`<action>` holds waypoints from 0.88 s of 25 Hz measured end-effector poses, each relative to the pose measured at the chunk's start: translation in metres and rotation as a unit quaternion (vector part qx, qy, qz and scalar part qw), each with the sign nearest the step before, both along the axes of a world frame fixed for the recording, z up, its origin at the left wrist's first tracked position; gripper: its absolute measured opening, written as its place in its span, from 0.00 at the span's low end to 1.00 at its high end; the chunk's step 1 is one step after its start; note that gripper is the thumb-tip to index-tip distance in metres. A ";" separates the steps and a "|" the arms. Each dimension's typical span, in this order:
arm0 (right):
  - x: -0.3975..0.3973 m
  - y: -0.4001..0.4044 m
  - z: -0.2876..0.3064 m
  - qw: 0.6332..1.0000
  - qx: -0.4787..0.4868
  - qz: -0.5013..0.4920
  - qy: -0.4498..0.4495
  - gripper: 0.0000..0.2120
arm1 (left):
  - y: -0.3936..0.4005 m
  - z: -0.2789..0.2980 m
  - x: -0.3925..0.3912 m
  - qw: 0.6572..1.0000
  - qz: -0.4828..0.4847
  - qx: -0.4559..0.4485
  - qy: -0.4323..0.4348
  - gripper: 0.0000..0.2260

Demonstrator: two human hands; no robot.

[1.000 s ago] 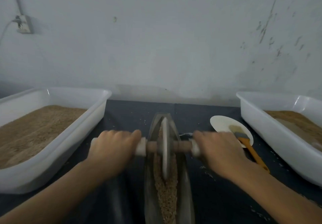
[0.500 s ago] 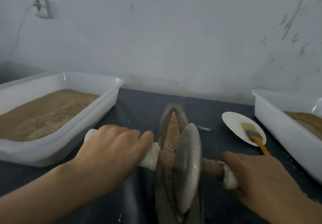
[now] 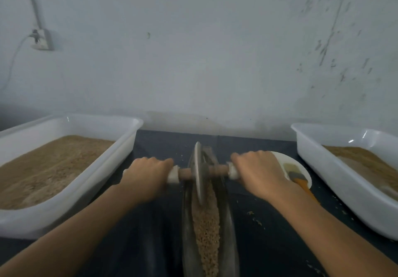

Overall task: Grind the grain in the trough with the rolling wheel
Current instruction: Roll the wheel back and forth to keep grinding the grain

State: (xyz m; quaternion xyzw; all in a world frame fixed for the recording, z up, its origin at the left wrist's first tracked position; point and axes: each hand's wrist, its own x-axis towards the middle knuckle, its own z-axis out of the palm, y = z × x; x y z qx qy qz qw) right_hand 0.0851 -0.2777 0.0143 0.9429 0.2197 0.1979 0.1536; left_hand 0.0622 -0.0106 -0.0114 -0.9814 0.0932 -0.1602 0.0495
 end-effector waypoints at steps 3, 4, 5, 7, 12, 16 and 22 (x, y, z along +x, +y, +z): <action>-0.058 -0.021 -0.014 0.990 0.039 0.001 0.138 0.11 | 0.000 0.001 -0.061 0.994 -0.096 0.046 -0.041 0.25; -0.071 -0.027 -0.010 0.980 0.043 -0.018 0.195 0.11 | 0.000 0.004 -0.079 0.986 -0.128 0.074 -0.077 0.28; -0.079 -0.031 -0.007 0.968 0.046 -0.050 0.243 0.10 | -0.001 0.007 -0.092 0.980 -0.147 0.081 -0.107 0.29; -0.084 -0.033 -0.007 0.962 0.047 -0.083 0.257 0.08 | -0.003 0.013 -0.098 0.984 -0.125 0.098 -0.082 0.29; -0.020 -0.012 -0.017 0.996 0.073 -0.021 0.040 0.12 | -0.012 0.008 -0.013 0.999 0.004 0.049 -0.023 0.15; 0.018 0.001 -0.009 0.992 0.113 -0.044 0.032 0.09 | -0.018 0.017 0.021 0.997 0.018 0.046 -0.058 0.12; -0.086 -0.041 -0.030 0.983 0.101 0.136 -0.068 0.17 | -0.003 0.000 -0.089 0.979 -0.145 0.057 -0.134 0.25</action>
